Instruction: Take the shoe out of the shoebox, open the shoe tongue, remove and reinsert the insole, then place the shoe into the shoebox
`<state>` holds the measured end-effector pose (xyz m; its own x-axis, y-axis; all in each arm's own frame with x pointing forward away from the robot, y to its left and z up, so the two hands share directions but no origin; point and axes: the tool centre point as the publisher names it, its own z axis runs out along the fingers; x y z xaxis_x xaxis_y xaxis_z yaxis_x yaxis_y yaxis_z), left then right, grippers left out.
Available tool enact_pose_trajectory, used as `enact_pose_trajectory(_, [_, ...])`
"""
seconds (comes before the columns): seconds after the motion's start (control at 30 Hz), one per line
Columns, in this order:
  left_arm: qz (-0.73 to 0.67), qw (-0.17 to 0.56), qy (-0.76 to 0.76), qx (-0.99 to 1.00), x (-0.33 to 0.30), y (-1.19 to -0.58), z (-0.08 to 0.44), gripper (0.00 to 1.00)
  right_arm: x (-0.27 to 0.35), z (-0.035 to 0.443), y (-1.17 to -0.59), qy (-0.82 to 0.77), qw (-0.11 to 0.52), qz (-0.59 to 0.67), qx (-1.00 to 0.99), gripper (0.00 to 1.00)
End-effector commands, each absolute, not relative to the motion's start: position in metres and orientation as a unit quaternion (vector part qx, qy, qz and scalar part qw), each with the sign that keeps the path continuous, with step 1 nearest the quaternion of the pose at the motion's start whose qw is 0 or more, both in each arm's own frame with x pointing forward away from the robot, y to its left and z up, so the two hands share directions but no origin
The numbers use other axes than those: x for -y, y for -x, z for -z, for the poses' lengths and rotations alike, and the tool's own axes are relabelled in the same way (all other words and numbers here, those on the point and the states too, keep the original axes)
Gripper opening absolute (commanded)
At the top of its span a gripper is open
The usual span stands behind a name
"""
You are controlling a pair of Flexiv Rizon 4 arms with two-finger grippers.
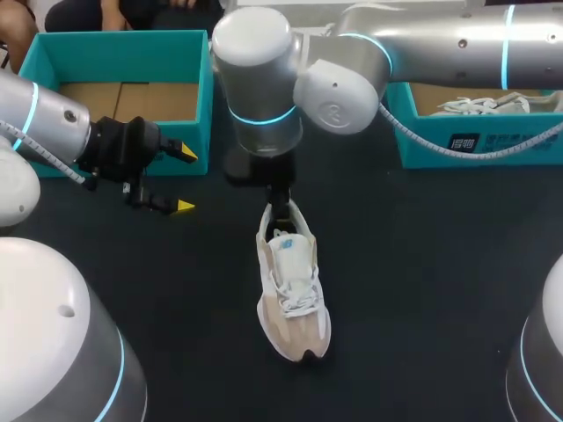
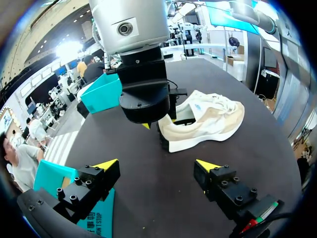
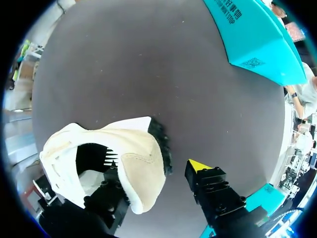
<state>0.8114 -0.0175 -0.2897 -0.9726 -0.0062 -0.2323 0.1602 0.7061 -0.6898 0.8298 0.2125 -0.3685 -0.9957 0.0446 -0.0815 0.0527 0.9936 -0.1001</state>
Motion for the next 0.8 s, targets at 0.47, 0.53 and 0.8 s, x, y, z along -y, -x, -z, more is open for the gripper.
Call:
enact_pose_trajectory(0.47, [0.379, 0.109, -0.042, -0.918, 0.018, -0.811, 0.290, 1.00, -0.200, 0.300, -0.833, -0.077, 0.085, 0.083, -0.990, 0.00])
enact_pose_trajectory(0.53, [0.379, 0.109, -0.042, -0.918, 0.018, -0.811, 0.290, 1.00, -0.195, 0.269, -0.833, -0.094, 0.098, 0.078, -0.988, 0.00])
enact_pose_trajectory(0.8, [0.379, 0.109, -0.042, -0.918, 0.018, -0.811, 0.290, 1.00, -0.186, 0.151, -0.835, -0.107, 0.137, 0.091, -0.981, 0.00])
